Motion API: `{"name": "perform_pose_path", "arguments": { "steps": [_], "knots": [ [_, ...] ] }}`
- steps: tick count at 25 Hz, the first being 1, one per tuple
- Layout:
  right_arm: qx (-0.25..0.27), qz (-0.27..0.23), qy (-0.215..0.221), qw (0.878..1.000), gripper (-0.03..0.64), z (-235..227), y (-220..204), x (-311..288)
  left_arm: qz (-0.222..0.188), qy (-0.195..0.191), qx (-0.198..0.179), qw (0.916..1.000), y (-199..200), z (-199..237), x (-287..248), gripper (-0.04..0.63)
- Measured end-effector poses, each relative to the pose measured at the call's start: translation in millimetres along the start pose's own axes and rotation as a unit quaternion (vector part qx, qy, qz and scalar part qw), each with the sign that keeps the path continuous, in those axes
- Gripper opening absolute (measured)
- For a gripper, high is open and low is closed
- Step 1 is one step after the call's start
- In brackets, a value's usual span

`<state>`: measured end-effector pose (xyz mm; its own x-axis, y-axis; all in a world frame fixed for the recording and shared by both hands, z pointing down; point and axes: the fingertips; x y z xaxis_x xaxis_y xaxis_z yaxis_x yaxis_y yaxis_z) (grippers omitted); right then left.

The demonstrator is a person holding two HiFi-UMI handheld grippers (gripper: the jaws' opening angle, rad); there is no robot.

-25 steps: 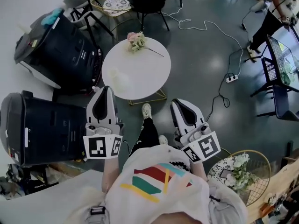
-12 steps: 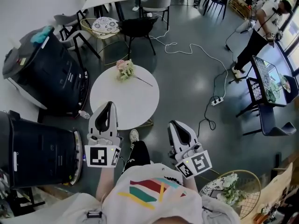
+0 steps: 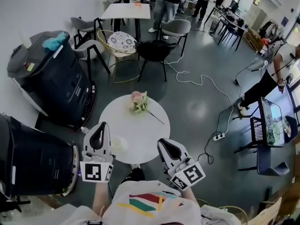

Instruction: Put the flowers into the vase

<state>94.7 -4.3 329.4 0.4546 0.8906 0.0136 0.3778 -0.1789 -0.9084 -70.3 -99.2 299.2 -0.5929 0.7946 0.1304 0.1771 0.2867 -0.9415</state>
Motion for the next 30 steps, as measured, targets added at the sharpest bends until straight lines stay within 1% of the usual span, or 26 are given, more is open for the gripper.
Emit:
{"name": "perform_pose_path", "arguments": {
  "steps": [2, 4, 10, 12, 13, 14, 16, 17, 19, 21, 23, 24, 25, 26, 28, 29, 30],
  "knots": [
    [0.015, 0.006, 0.011, 1.000, 0.015, -3.4, 5.7, -27.0, -0.005, 0.014, 0.003, 0.9999, -6.0, 18.1, -14.9, 0.008],
    [0.022, 0.011, 0.017, 1.000, 0.015, -9.4, 9.2, -53.9, -0.004, 0.024, 0.013, 0.9996, -15.9, 33.8, -31.2, 0.008],
    [0.013, 0.031, 0.021, 0.999, 0.017, -39.5, 7.8, -110.1, 0.012, 0.033, 0.030, 0.9989, -47.8, 53.1, -61.6, 0.008],
    [0.014, 0.035, 0.016, 0.999, 0.022, -49.6, 9.5, -127.2, 0.026, 0.039, 0.029, 0.9985, -60.0, 61.2, -69.6, 0.008],
    [0.016, 0.039, 0.011, 0.999, 0.044, -56.1, 9.9, -134.3, 0.038, 0.047, 0.027, 0.9978, -65.9, 64.6, -72.6, 0.008],
    [0.012, 0.043, 0.004, 0.999, 0.089, -64.3, 10.1, -139.3, 0.050, 0.059, 0.023, 0.9968, -69.7, 66.3, -74.2, 0.008],
    [-0.011, 0.047, -0.003, 0.999, 0.206, -83.1, 11.8, -145.5, 0.066, 0.084, 0.009, 0.9942, -68.2, 65.2, -75.0, 0.008],
    [-0.024, 0.044, 0.000, 0.999, 0.250, -91.3, 13.6, -149.4, 0.069, 0.094, -0.001, 0.9931, -64.5, 65.1, -75.5, 0.008],
    [-0.038, 0.043, 0.014, 0.998, 0.281, -103.6, 15.9, -159.2, 0.071, 0.117, -0.011, 0.9905, -58.0, 66.4, -73.6, 0.008],
    [-0.024, 0.045, 0.033, 0.998, 0.307, -112.5, 25.6, -172.5, 0.070, 0.134, -0.014, 0.9884, -52.2, 67.4, -71.8, 0.008],
    [-0.010, 0.026, 0.043, 0.999, 0.343, -118.6, 43.1, -184.1, 0.078, 0.153, -0.025, 0.9849, -49.3, 70.8, -64.5, 0.008],
    [-0.006, 0.008, 0.045, 0.999, 0.388, -121.9, 52.7, -188.2, 0.086, 0.169, -0.028, 0.9815, -49.8, 74.4, -58.6, 0.008],
    [0.000, -0.009, 0.047, 0.999, 0.460, -125.0, 62.2, -192.0, 0.090, 0.186, -0.024, 0.9781, -50.3, 78.2, -53.2, 0.008],
    [0.013, -0.017, 0.054, 0.998, 0.485, -126.8, 70.2, -195.5, 0.089, 0.199, -0.015, 0.9758, -50.4, 80.4, -49.0, 0.008],
    [0.042, -0.004, 0.088, 0.995, 0.485, -124.2, 79.7, -200.3, 0.086, 0.215, -0.002, 0.9729, -51.7, 79.5, -43.1, 0.008],
    [0.046, 0.008, 0.112, 0.993, 0.483, -121.1, 81.8, -200.9, 0.090, 0.221, -0.002, 0.9712, -53.6, 78.4, -40.1, 0.008],
    [0.038, 0.017, 0.133, 0.990, 0.483, -119.0, 83.0, -200.7, 0.095, 0.227, -0.004, 0.9693, -56.2, 77.6, -36.8, 0.008]
  ]
}}
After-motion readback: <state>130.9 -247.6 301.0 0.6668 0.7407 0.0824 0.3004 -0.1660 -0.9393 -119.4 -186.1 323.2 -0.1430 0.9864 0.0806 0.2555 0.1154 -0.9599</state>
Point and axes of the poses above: the fingertips, and each gripper's own axes: x backward along the fingers, z to its left, y out of its top, and after that the axes turned 13 degrees about -x, right-handed
